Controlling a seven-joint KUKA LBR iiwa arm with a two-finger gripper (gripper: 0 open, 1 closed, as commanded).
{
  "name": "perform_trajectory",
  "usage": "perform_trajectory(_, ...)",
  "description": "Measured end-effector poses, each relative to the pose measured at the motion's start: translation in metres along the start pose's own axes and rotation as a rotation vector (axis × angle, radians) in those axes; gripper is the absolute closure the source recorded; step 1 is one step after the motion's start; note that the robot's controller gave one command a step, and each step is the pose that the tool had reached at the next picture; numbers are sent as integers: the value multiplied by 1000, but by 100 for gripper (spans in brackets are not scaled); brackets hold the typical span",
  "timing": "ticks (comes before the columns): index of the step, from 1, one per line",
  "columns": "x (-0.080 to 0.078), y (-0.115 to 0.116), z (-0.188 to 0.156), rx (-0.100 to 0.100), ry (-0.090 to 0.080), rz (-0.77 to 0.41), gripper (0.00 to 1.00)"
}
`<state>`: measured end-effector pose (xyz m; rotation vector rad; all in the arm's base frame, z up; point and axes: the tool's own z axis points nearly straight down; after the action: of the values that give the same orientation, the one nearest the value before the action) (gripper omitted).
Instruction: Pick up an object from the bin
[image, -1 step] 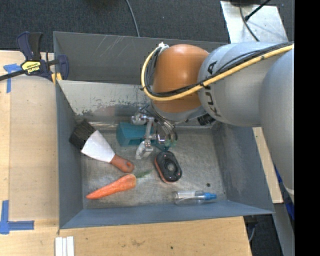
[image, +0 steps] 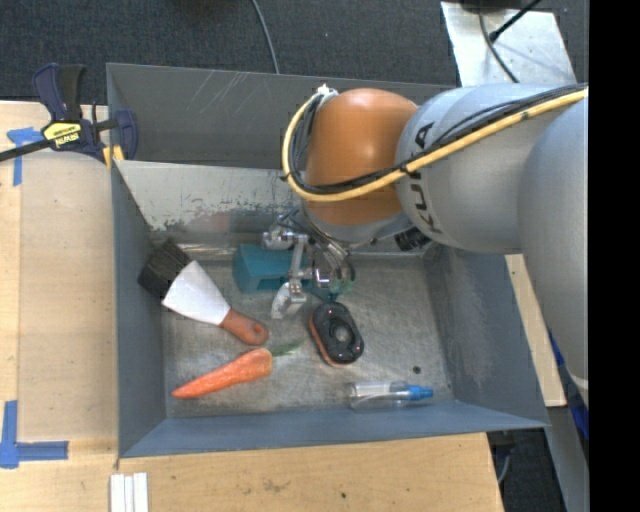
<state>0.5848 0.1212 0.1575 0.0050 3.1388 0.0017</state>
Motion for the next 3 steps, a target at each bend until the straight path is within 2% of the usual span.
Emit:
perform_trajectory(1,-8,-6,32,-1,-6,72,0)
perform_trajectory(2,-39,-12,73,-5,-9,345,100)
perform_trajectory(3,-39,-12,73,-5,-9,345,100)
